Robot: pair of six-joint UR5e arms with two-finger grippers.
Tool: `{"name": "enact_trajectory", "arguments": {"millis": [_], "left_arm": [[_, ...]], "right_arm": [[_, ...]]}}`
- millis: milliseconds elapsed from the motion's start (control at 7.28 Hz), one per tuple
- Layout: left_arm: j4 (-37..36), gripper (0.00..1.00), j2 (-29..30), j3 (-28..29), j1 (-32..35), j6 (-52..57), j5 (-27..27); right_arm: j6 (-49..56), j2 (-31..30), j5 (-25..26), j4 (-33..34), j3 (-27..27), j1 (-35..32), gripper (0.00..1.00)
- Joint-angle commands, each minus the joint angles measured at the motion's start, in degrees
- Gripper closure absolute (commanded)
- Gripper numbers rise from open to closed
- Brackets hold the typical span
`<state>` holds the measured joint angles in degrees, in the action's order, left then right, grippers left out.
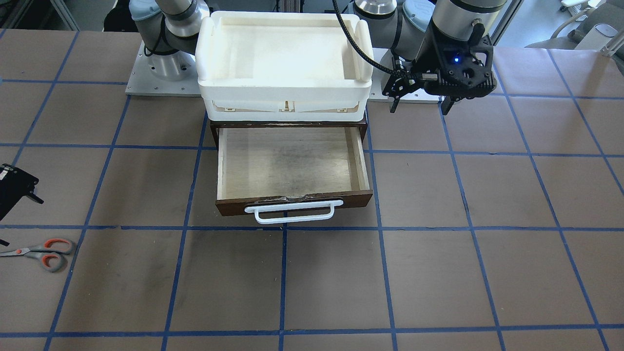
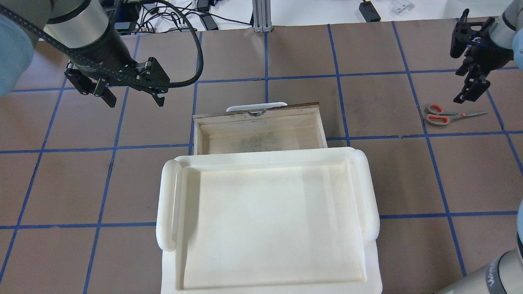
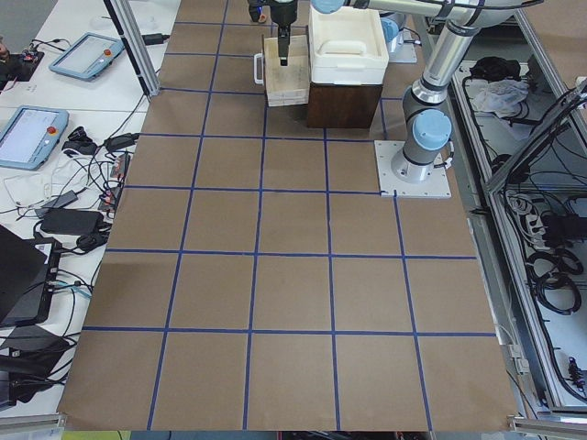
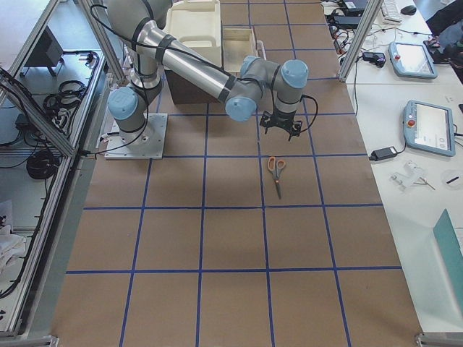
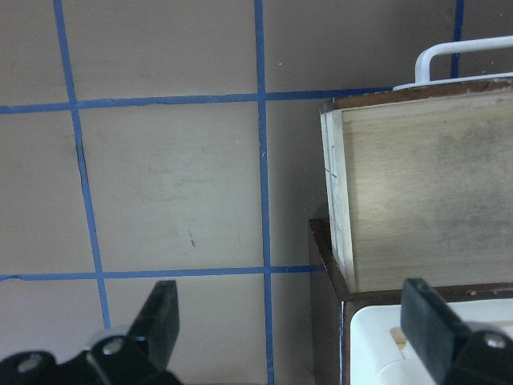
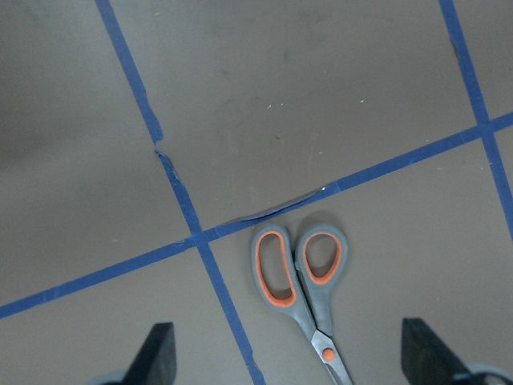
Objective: Put scissors in drawer and close it
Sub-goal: 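Move the right gripper outward over the orange-and-grey scissors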
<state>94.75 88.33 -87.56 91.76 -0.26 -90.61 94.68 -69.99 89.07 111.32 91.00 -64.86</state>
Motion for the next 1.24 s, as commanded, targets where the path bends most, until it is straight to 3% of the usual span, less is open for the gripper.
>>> {"name": "enact_trajectory", "arguments": {"millis": [0, 412, 687, 1100], "left_arm": [[0.0, 0.00, 0.0, -0.1, 0.0, 0.0, 0.0], [0.0, 0.00, 0.0, -0.1, 0.0, 0.0, 0.0], [0.1, 0.00, 0.0, -0.1, 0.0, 0.0, 0.0], [0.1, 0.00, 0.0, -0.1, 0.1, 0.0, 0.0]], "right_arm": [[1.0, 3.0, 0.0, 1.6, 0.1, 0.5, 0.00], [13.8, 5.2, 1.4, 3.5, 0.0, 2.7, 0.00], [22.7, 9.2, 1.5, 10.9, 0.0, 4.7, 0.01], [27.8, 12.8, 2.1, 11.6, -0.6, 4.7, 0.02]]}}
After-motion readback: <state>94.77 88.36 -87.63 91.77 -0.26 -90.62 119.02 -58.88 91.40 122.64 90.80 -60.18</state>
